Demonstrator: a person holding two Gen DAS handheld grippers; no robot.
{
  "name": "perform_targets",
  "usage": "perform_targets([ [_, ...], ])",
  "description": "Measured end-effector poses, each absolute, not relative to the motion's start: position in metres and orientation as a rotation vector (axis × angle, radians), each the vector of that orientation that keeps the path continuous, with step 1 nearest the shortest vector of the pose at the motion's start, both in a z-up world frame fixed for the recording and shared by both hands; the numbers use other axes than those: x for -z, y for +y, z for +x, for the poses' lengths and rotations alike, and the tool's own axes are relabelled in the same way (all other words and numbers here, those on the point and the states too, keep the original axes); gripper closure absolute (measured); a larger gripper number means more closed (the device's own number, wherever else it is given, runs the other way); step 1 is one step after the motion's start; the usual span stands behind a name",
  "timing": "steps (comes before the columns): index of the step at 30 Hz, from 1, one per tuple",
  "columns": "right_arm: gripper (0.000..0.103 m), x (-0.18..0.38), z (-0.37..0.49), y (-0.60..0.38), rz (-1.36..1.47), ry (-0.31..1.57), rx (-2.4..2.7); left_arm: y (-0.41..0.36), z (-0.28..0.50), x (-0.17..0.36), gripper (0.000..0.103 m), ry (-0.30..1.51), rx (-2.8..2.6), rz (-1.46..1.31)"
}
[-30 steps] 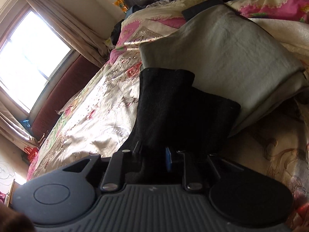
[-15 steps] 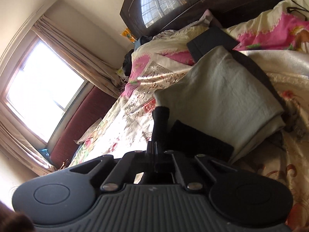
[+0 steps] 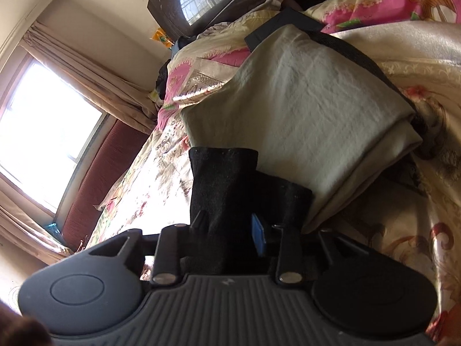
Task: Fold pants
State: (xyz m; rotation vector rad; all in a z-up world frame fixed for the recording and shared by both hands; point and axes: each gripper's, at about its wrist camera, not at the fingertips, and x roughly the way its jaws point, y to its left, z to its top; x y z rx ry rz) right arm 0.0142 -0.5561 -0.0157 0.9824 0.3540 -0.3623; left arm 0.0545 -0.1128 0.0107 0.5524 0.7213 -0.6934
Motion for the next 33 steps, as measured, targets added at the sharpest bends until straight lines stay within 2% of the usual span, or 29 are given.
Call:
perform_targets([
  [4, 0.066, 0.025, 0.036, -0.557, 1.021, 0.377, 0.346, -0.114, 0.058, -0.011, 0.055, 0.724, 0.69, 0.547],
  [6, 0.083, 0.023, 0.039, -0.555, 1.024, 0.38, 0.357, -0.115, 0.058, -0.012, 0.055, 0.72, 0.689, 0.55],
  [7, 0.096, 0.02, 0.037, -0.555, 1.039, 0.373, 0.341, -0.115, 0.058, -0.013, 0.055, 0.718, 0.69, 0.549],
  [14, 0.097, -0.04, 0.001, -0.541, 1.04, 0.232, 0.18, -0.111, 0.053, -0.025, 0.055, 0.68, 0.696, 0.55],
  [17, 0.097, -0.045, -0.021, -0.537, 1.056, 0.179, 0.164, -0.107, 0.05, -0.025, 0.053, 0.677, 0.701, 0.535],
  [18, 0.097, -0.04, -0.023, -0.534, 1.003, 0.185, 0.183, -0.107, 0.05, -0.022, 0.052, 0.683, 0.701, 0.536],
  [19, 0.092, -0.033, -0.019, -0.533, 0.938, 0.226, 0.224, -0.108, 0.051, -0.018, 0.052, 0.695, 0.701, 0.542],
  [20, 0.091, -0.018, -0.008, -0.535, 0.891, 0.332, 0.278, -0.108, 0.051, -0.013, 0.052, 0.705, 0.698, 0.554],
  [22, 0.091, 0.015, 0.001, -0.547, 0.964, 0.477, 0.379, -0.111, 0.047, -0.008, 0.052, 0.705, 0.692, 0.575],
  [25, 0.086, 0.031, -0.017, -0.558, 1.105, 0.41, 0.376, -0.111, 0.045, -0.01, 0.052, 0.704, 0.699, 0.567],
  [28, 0.083, 0.021, -0.028, -0.554, 1.048, 0.397, 0.384, -0.11, 0.046, -0.009, 0.052, 0.707, 0.702, 0.563],
  [30, 0.073, 0.02, -0.034, -0.551, 1.018, 0.401, 0.389, -0.11, 0.047, -0.009, 0.052, 0.706, 0.7, 0.558],
  [31, 0.065, 0.022, -0.033, -0.55, 1.02, 0.414, 0.38, -0.11, 0.047, -0.01, 0.052, 0.705, 0.699, 0.557],
  [33, 0.063, 0.032, -0.025, -0.55, 1.05, 0.434, 0.346, -0.11, 0.045, -0.01, 0.052, 0.701, 0.697, 0.555],
])
